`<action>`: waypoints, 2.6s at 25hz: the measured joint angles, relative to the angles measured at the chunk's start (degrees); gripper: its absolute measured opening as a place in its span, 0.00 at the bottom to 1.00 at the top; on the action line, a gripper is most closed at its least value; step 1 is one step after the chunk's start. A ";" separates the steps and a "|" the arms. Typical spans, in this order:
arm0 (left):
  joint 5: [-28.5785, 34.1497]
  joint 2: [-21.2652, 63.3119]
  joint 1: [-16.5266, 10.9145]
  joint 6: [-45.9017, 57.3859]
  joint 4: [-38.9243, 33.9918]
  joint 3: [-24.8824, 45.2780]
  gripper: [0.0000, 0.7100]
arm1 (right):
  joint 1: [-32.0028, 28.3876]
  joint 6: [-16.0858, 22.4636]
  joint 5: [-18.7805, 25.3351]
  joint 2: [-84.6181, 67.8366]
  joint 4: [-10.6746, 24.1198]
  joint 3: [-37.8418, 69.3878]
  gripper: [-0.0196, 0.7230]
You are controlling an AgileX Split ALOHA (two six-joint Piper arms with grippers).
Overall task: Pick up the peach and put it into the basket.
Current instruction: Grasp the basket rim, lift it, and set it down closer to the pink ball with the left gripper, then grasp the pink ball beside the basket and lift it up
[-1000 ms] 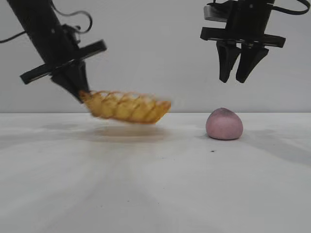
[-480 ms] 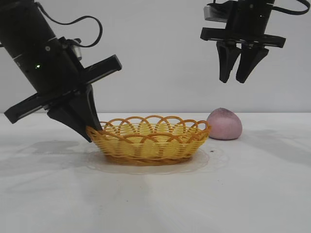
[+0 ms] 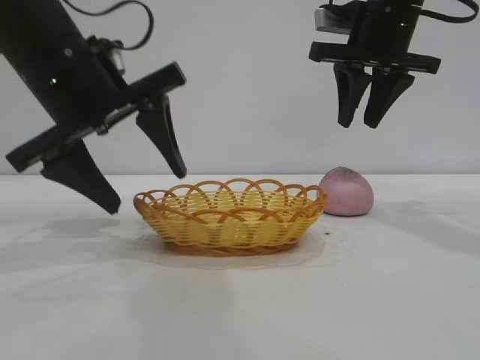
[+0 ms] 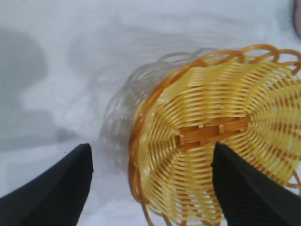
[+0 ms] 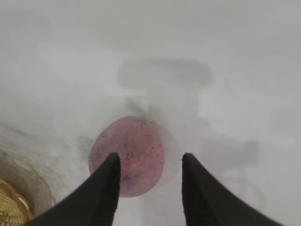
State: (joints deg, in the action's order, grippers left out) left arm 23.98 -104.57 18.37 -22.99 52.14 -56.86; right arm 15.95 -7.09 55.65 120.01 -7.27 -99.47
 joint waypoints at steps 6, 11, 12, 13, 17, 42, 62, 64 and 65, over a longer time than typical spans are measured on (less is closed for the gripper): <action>1.55 5.06 -12.34 3.34 -13.70 0.03 0.69 | 0.00 0.00 0.14 0.00 -0.38 0.00 0.37; 8.30 5.55 -17.00 15.41 -37.69 -0.94 0.69 | 0.00 0.00 -0.08 0.00 -2.61 0.00 0.37; 9.38 6.03 -17.00 18.92 -42.24 -0.94 0.69 | 0.00 0.00 -0.18 0.00 -2.92 0.00 0.37; 9.99 6.80 -17.00 21.89 -45.55 -0.94 0.69 | 0.00 0.00 -0.21 0.00 -3.07 0.00 0.37; 12.60 12.80 -16.81 28.34 -54.95 -0.94 0.69 | 0.00 -0.18 -0.21 0.00 -3.32 0.00 0.37; 39.86 94.05 -12.60 27.73 -55.46 28.79 0.69 | 0.00 -1.64 0.14 4.08 -5.40 -0.08 0.37; 40.19 105.66 -12.60 24.01 -53.08 29.17 0.69 | 0.00 -4.95 0.92 10.50 -5.62 -0.61 0.11; 40.19 105.66 -14.56 24.01 -53.08 29.17 0.69 | 0.29 -5.31 0.73 9.06 -5.90 -0.85 0.03; 40.19 105.66 -15.85 24.01 -53.08 29.17 0.69 | 0.72 -5.39 0.66 7.83 -5.90 -0.85 0.03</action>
State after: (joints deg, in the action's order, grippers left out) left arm 64.18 1.08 2.53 1.02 -0.94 -27.68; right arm 16.68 -12.48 56.31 127.84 -13.17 -100.32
